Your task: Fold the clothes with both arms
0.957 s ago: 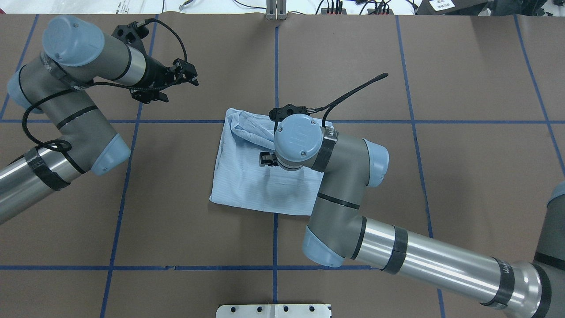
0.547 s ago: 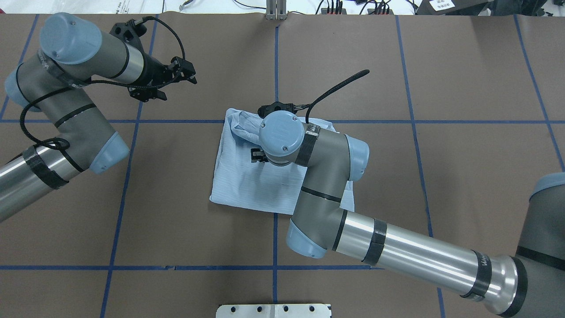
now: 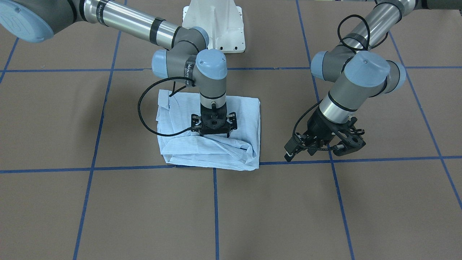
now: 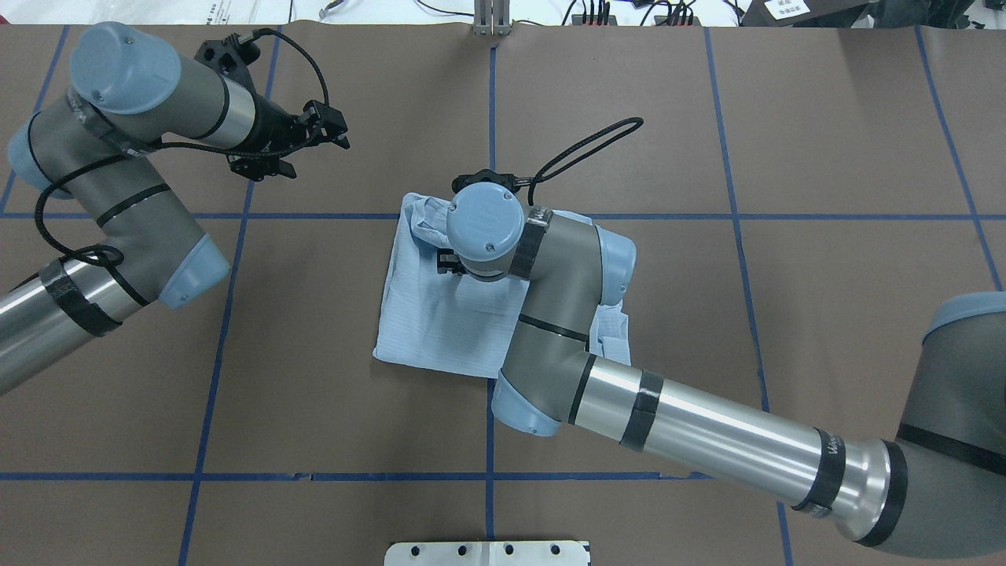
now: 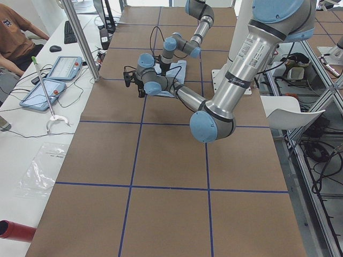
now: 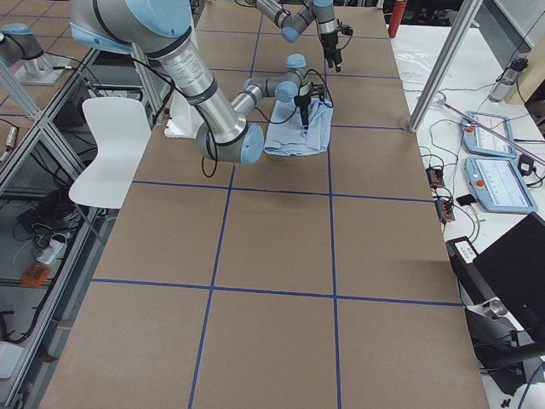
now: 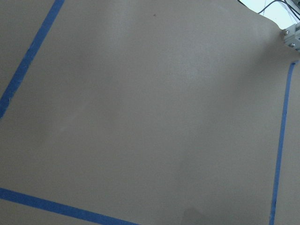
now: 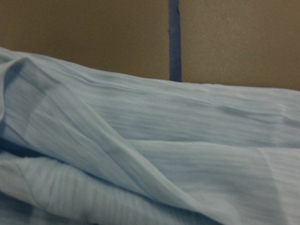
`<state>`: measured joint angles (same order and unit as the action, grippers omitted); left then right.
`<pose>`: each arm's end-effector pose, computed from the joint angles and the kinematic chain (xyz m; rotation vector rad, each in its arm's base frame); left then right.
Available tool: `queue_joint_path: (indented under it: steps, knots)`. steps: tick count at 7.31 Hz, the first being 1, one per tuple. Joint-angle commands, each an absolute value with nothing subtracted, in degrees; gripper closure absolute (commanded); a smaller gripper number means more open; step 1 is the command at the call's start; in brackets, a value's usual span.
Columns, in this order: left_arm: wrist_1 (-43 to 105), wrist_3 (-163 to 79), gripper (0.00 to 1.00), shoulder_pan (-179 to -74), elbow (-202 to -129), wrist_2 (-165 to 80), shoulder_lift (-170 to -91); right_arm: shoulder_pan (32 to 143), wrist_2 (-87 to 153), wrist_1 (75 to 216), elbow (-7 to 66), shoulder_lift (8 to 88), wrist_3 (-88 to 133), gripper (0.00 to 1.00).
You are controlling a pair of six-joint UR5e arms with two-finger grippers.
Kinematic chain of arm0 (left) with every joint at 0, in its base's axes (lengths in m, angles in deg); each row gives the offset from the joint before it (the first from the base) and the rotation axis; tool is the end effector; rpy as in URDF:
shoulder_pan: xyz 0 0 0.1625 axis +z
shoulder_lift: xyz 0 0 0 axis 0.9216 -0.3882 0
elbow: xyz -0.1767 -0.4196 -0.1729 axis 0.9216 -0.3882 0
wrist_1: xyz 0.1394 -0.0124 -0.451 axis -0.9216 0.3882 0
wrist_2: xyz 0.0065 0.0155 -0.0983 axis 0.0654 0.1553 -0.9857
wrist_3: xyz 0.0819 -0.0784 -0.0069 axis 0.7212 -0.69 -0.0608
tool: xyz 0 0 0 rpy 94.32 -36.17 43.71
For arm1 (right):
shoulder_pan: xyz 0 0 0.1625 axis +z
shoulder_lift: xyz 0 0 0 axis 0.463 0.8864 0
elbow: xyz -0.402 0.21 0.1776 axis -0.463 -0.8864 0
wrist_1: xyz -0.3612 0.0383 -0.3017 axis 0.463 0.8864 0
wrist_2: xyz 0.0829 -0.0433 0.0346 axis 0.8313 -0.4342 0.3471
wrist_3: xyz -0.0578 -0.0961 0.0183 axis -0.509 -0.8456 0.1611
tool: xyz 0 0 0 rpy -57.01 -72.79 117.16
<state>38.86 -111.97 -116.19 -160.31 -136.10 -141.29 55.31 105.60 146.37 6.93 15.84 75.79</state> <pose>0.4549 -0.6542 0.3455 0.1263 1.1156 -0.4531 -0.7566 -0.5355 0.2208 0.2331 -0.7560 0.0848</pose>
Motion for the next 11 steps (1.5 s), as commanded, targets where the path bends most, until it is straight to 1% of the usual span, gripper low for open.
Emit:
queue_joint_path:
  steps: [1, 2, 4, 7, 8, 9, 10, 11]
  knots:
    - [38.93, -112.27, 0.0, -116.11, -160.31, -136.04, -141.2, 58.24, 105.69, 141.88, -0.45, 12.64, 75.46, 0.0]
    - [38.93, -112.45, 0.0, -116.11, -160.31, -136.04, -141.2, 60.25, 105.78, 139.67, -3.01, 12.11, 74.93, 0.0]
    - [38.93, -112.54, 0.0, -116.03, -160.39, -136.04, -140.77, 64.21, 105.87, 139.38, -5.22, 9.39, 71.17, 0.0]
    - [38.93, -111.75, 0.0, -116.03, -160.57, -135.96, -140.59, 65.62, 108.31, 139.56, -4.18, 9.38, 70.45, 0.0]
    - [39.01, -109.49, 0.0, -116.03, -163.44, -136.04, -137.37, 67.72, 113.81, 140.25, 0.96, 13.64, 70.01, 0.0]
    - [38.93, -101.81, 0.0, -116.2, -169.65, -136.13, -131.24, 71.31, 117.7, 140.26, 9.1, 22.39, 66.53, 0.0]
    - [38.66, -97.03, 0.0, -117.16, -173.02, -136.13, -127.27, 75.09, 120.26, 141.04, 15.01, 30.22, 58.14, 0.0]
    - [37.79, -90.2, 0.0, -119.61, -174.18, -136.22, -124.96, 80.26, 123.76, 144.88, 18.99, 35.34, 49.27, 0.0]
